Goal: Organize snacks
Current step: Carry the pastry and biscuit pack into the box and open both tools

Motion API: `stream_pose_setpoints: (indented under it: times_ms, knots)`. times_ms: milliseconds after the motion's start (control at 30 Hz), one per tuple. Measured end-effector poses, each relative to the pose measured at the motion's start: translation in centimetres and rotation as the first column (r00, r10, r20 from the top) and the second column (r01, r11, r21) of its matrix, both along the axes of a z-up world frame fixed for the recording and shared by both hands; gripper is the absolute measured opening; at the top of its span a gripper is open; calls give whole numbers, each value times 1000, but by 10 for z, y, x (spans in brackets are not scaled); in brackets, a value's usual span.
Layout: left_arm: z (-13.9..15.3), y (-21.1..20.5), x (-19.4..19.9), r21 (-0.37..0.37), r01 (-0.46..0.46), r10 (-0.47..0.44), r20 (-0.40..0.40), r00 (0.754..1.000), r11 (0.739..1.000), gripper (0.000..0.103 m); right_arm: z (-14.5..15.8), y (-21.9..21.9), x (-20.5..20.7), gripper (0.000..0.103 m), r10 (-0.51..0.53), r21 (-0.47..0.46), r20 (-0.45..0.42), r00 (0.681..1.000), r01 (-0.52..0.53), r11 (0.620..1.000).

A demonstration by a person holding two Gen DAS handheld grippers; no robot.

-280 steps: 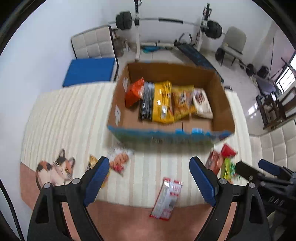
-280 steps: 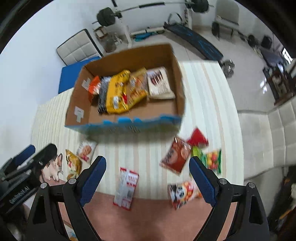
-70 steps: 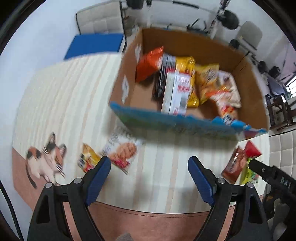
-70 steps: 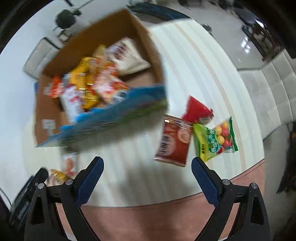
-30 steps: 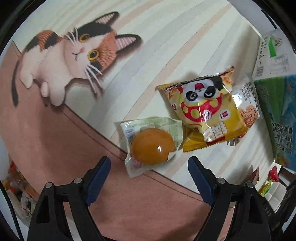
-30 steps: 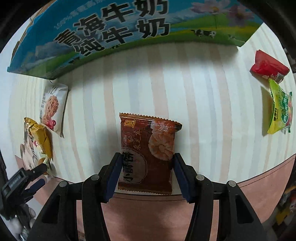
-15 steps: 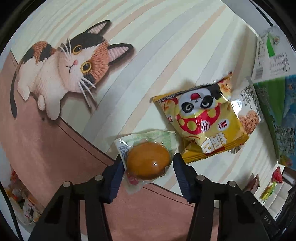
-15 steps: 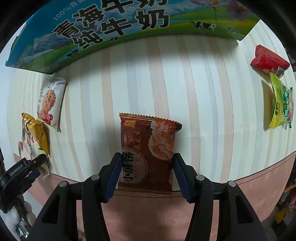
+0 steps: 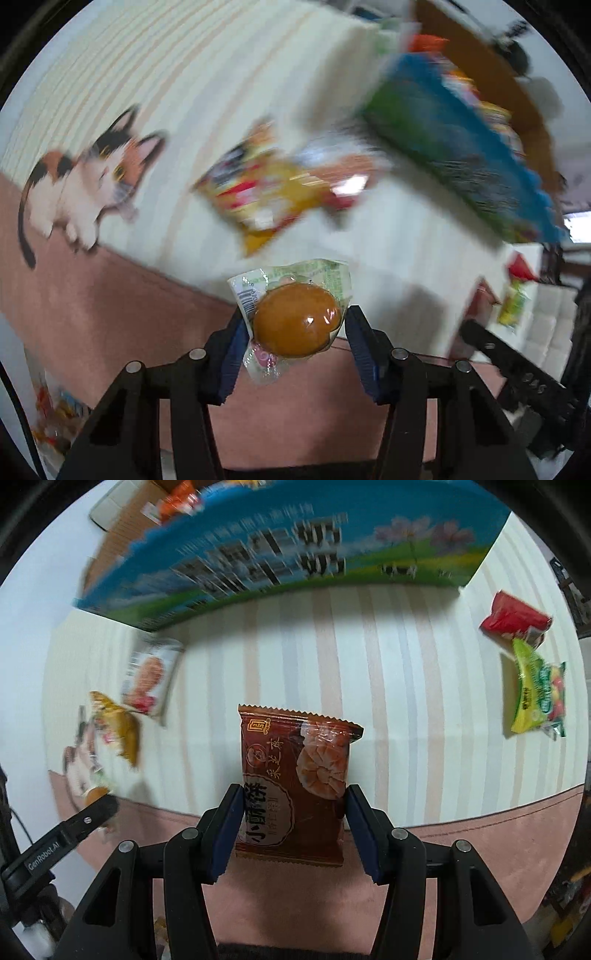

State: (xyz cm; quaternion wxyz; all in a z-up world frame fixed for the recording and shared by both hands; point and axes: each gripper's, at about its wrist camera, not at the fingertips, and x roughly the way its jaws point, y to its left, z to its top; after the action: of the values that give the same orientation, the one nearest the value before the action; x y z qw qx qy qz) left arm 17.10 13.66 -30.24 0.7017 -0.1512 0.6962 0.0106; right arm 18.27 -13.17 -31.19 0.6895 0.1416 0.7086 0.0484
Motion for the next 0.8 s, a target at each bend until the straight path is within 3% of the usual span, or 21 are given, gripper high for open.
stream_pose_setpoints:
  times_ms: [200,300,433,567,800]
  knots:
    - [69,-51,48,-99,91,-76,146,986,991,50,66,-17,12,59,1,50,97,995,-6,999]
    - [98,-59,81,-104,143,-115,239,964,984,50,102,-30,35,59,-11,79,152,988,-1,997]
    - [124,-69,134,-65,184,-159,279,947,981,50,133,-39,74,59,-32,92,216,976,12,996]
    - [125,-68,177,-42,181,-164,258,952,983,50,142,-48,118,59,-54,87,245,968,33,996]
    - [79,-74,231,-12,208,-206,112,972,978,50,108,-42,179,59,-62,79,177,982,49,996]
